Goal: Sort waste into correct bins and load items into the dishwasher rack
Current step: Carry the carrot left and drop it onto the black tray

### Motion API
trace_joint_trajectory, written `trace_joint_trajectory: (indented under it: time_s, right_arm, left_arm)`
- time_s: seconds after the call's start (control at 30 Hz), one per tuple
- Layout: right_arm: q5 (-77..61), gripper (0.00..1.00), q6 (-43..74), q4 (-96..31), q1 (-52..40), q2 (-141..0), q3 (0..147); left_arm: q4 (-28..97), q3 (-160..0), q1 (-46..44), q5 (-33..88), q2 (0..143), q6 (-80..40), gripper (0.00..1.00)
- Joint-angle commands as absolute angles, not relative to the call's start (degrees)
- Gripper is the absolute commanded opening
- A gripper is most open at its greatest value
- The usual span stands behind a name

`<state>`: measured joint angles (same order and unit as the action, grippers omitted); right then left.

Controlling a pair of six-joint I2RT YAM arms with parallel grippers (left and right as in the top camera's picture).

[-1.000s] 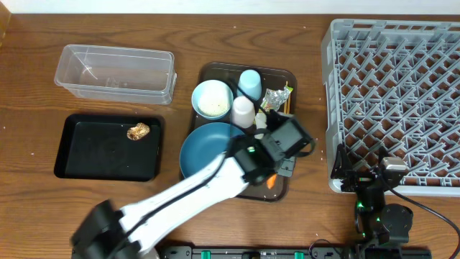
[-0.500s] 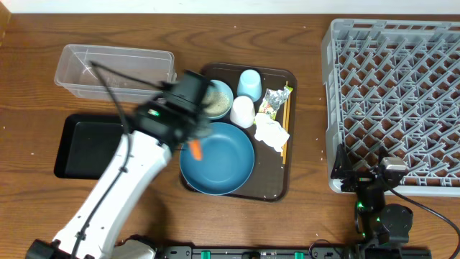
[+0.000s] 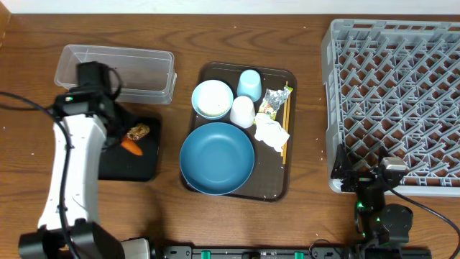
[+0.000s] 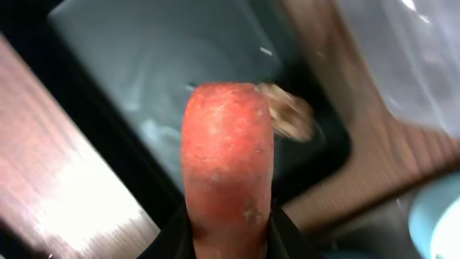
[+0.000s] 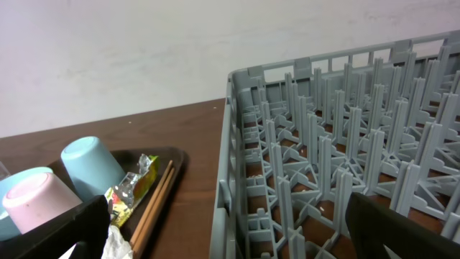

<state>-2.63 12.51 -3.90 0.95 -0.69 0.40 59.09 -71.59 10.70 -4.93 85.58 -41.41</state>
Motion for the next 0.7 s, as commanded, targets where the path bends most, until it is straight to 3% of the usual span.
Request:
trace_joint_trajectory:
  time_s: [0.0,0.6,0.67]
  right_arm:
    - [-2.8,0.99,11.9,-4.1,1.8,-0.3,0.3]
    - [-2.8,0.99,11.9,-4.1,1.8,-0.3,0.3]
    - [-2.8,0.99,11.9,-4.1,1.8,-0.3,0.3]
  left_arm:
    - [58.6,-71.0,13.9,-5.5,87.9,-43.7,0.11]
    - [55.5,-70.7,21.6,-5.4,98.7,-46.4,0.12]
    - [55.2,-70.7,21.6,-5.4,99.2,-46.4,0.24]
